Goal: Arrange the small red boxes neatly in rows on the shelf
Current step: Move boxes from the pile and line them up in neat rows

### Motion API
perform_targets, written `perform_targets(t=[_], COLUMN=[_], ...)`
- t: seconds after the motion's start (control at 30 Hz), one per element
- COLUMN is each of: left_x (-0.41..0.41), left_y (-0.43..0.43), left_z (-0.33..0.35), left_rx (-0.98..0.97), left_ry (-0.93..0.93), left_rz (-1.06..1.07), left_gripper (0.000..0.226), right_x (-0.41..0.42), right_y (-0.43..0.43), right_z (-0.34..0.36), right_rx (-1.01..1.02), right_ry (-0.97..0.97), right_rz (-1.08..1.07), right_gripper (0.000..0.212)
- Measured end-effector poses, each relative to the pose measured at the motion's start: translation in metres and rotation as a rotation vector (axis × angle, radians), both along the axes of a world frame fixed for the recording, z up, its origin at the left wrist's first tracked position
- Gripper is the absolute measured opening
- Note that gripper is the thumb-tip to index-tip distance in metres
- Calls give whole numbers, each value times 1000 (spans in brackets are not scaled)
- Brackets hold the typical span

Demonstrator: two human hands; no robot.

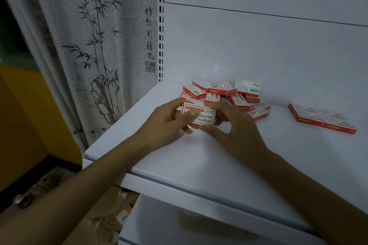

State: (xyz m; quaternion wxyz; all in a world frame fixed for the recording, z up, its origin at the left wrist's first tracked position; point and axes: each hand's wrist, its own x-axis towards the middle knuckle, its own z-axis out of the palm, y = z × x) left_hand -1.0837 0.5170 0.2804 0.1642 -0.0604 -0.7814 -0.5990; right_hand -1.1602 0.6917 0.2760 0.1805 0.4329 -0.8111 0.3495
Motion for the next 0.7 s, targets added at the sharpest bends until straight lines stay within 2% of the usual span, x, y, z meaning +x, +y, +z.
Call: perform_targets(t=[0.1, 0.27, 0.37, 0.47, 0.6, 0.7], left_x=[1, -2, -7, -19, -42, -59], left_y=[9, 41, 70, 99, 134, 161], left_z=[7, 31, 36, 37, 36, 36], left_rx=[53, 278, 416, 471, 360, 73], left_ry=[6, 7, -3, -34, -99, -124], left_rz=[51, 27, -11, -69, -153, -242], left_gripper=[27, 27, 24, 20, 18, 27], right_x=[2, 10, 11, 6, -4, -14], right_y=[0, 9, 26, 56, 107, 150], right_z=[9, 36, 46, 50, 50, 48], right_rx=[-47, -184, -138, -56, -13, -83], right_ry=[-17, -89, -45, -30, -31, -50], right_rz=[-5, -56, -98, -126, -174, -231], right_gripper=[47, 40, 37, 47, 65, 64])
